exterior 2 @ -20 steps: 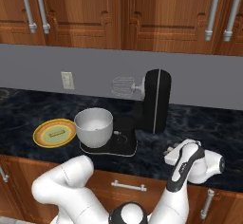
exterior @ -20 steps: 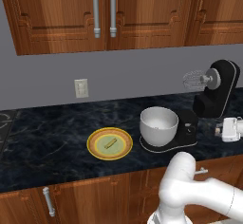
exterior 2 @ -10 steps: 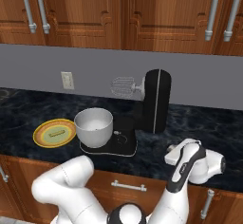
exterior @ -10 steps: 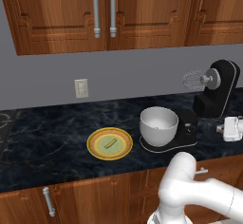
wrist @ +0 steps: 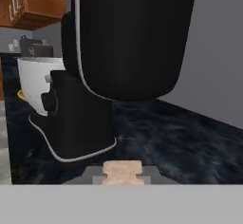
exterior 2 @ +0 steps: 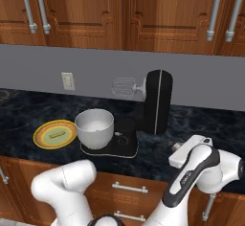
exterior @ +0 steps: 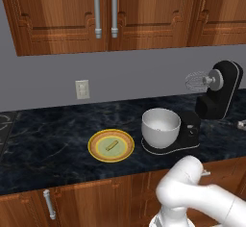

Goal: Add butter and sugar cubes to the stand mixer bowl and then turn on the stand mixer to begin making frosting.

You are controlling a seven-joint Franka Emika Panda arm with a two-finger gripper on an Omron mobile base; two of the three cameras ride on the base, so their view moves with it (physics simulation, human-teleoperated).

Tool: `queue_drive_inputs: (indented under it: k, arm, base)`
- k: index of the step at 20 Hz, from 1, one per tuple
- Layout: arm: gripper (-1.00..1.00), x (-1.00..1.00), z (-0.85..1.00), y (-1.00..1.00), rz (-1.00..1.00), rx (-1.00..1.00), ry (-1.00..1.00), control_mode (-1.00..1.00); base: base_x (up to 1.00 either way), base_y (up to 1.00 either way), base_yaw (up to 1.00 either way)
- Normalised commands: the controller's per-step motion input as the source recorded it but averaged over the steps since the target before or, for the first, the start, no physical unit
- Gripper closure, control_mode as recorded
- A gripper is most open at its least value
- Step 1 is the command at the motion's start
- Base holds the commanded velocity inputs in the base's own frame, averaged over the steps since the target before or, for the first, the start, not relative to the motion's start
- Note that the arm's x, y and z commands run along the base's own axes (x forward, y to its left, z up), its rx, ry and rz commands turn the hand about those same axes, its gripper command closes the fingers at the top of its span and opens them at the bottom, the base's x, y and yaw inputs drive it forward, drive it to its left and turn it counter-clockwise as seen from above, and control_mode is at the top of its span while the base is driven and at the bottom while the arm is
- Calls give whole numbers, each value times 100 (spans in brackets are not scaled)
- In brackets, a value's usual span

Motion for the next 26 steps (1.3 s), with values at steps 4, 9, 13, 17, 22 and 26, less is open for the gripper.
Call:
queue_drive_inputs:
  k: [4,9,13,17,22,26]
  arm:
    - [100,-99,78,72,-4,-12,0,-100]
    - [100,-76,67,99,0,-19,0,-100]
    - [100,-51,59,100,0,-21,3,-100]
    - [100,-31,60,100,0,-21,9,-100]
    - [100,-4,58,100,0,-20,14,-100]
    - [100,3,43,100,0,-19,21,-100]
  base:
    - [0,0,0]
    - [0,0,0]
    - [0,0,0]
    - [0,0,0]
    - [0,0,0]
    - [0,0,0]
